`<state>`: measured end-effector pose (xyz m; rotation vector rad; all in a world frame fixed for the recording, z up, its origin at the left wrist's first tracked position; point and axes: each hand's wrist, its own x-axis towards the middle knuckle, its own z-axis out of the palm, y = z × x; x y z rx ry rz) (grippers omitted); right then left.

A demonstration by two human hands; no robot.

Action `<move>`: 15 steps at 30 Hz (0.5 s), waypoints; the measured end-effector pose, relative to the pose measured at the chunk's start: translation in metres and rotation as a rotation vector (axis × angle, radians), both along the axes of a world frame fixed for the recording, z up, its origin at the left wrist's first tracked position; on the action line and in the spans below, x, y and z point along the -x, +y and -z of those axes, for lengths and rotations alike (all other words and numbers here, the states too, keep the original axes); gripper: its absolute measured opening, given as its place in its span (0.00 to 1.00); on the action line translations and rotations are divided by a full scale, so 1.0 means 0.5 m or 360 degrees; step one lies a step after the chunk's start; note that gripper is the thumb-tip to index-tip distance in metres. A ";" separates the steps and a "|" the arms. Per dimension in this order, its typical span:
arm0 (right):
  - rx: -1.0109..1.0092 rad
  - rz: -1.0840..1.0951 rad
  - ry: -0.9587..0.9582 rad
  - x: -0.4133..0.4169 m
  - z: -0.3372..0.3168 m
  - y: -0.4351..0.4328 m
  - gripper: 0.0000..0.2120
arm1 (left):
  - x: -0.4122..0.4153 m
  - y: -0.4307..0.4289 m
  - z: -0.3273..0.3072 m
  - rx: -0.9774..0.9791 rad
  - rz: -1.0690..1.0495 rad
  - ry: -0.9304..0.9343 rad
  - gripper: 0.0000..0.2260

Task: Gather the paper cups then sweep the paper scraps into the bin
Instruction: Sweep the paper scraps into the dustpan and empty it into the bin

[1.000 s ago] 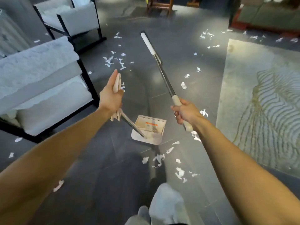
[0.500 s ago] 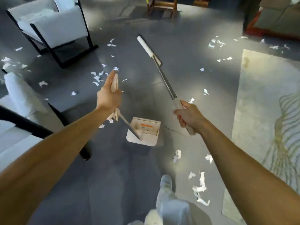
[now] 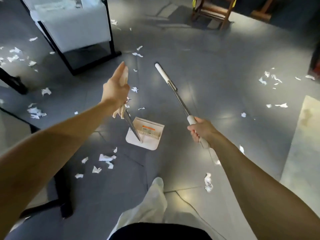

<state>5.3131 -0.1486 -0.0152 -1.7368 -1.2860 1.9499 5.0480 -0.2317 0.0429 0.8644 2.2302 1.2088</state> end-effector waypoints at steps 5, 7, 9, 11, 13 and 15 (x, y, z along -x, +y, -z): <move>-0.0024 -0.0002 -0.0015 0.115 -0.037 0.334 0.22 | 0.118 0.333 -0.036 0.0000 0.0013 0.0029 0.33; -0.0041 0.0002 -0.0028 0.159 -0.039 0.472 0.24 | 0.168 0.467 -0.042 -0.0007 0.0016 0.0074 0.33; -0.0079 -0.0033 -0.0030 0.215 -0.031 0.620 0.23 | 0.221 0.605 -0.034 -0.0025 0.0004 0.0113 0.33; -0.0101 -0.0106 -0.0020 0.279 -0.021 0.775 0.20 | 0.279 0.742 -0.018 -0.0006 -0.0009 0.0135 0.33; -0.0100 -0.0177 -0.0020 0.352 -0.016 0.942 0.15 | 0.350 0.892 -0.012 0.0024 -0.0061 0.0179 0.32; -0.0108 -0.0233 -0.0035 0.406 -0.019 1.059 0.15 | 0.407 0.990 -0.016 0.0037 -0.0105 0.0199 0.32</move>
